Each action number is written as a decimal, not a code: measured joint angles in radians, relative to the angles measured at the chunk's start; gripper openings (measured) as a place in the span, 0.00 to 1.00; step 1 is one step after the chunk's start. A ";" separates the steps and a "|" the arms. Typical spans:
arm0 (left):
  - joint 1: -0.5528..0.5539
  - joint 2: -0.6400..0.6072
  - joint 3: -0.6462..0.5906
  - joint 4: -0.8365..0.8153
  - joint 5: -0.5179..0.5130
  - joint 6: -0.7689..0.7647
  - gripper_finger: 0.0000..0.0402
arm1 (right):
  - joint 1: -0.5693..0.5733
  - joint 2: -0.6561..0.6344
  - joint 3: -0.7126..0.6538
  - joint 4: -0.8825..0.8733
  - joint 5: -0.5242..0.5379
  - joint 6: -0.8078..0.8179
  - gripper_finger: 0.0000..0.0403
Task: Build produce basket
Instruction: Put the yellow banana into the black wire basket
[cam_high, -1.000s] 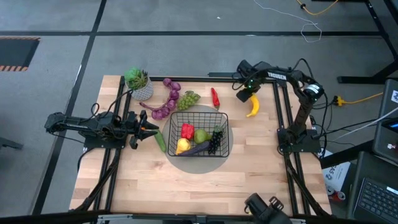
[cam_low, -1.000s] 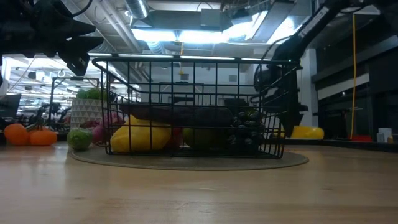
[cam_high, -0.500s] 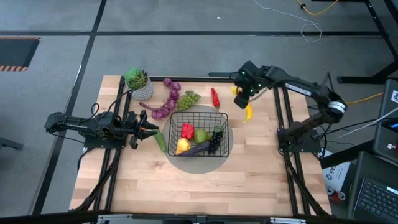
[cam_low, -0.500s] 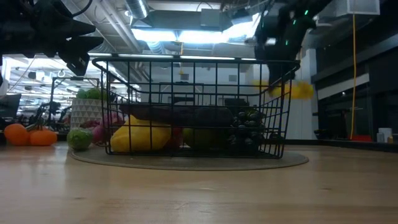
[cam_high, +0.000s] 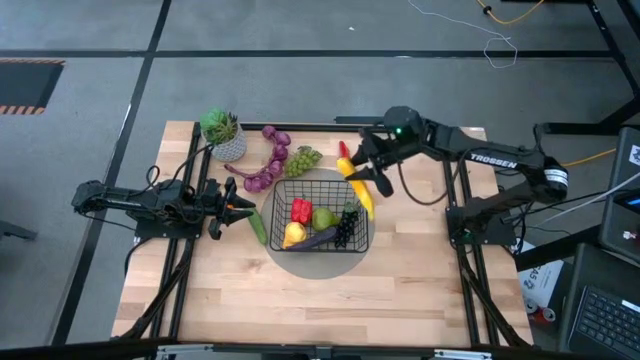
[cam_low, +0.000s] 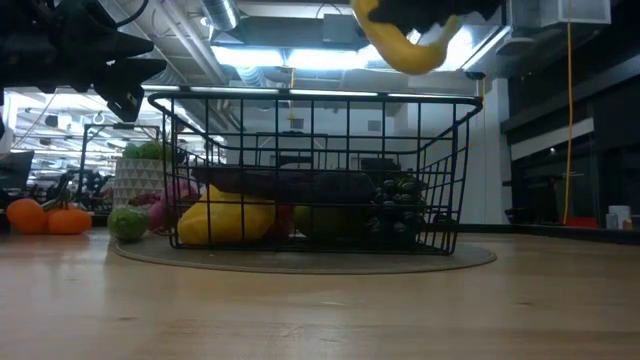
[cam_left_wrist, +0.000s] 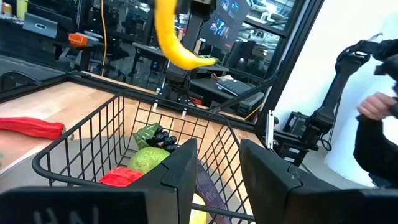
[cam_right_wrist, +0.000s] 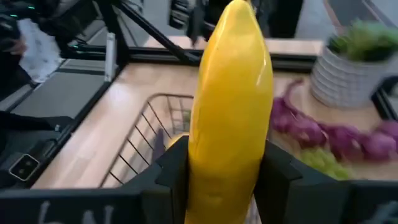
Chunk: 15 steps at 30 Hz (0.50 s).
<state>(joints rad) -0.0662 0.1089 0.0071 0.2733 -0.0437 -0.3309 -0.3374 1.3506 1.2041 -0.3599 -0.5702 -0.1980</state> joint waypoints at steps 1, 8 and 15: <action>0.000 0.000 0.000 0.000 0.000 0.000 0.29 | 0.019 0.005 0.000 0.018 0.000 0.003 0.31; 0.000 0.000 0.000 -0.002 0.000 0.000 0.29 | 0.157 0.061 0.000 0.063 0.000 -0.007 0.32; 0.000 0.000 0.000 -0.003 0.000 0.000 0.29 | 0.237 0.128 0.000 0.075 0.004 -0.020 0.32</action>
<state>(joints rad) -0.0662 0.1089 0.0071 0.2703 -0.0437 -0.3305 -0.1002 1.4789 1.2041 -0.2852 -0.5659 -0.2179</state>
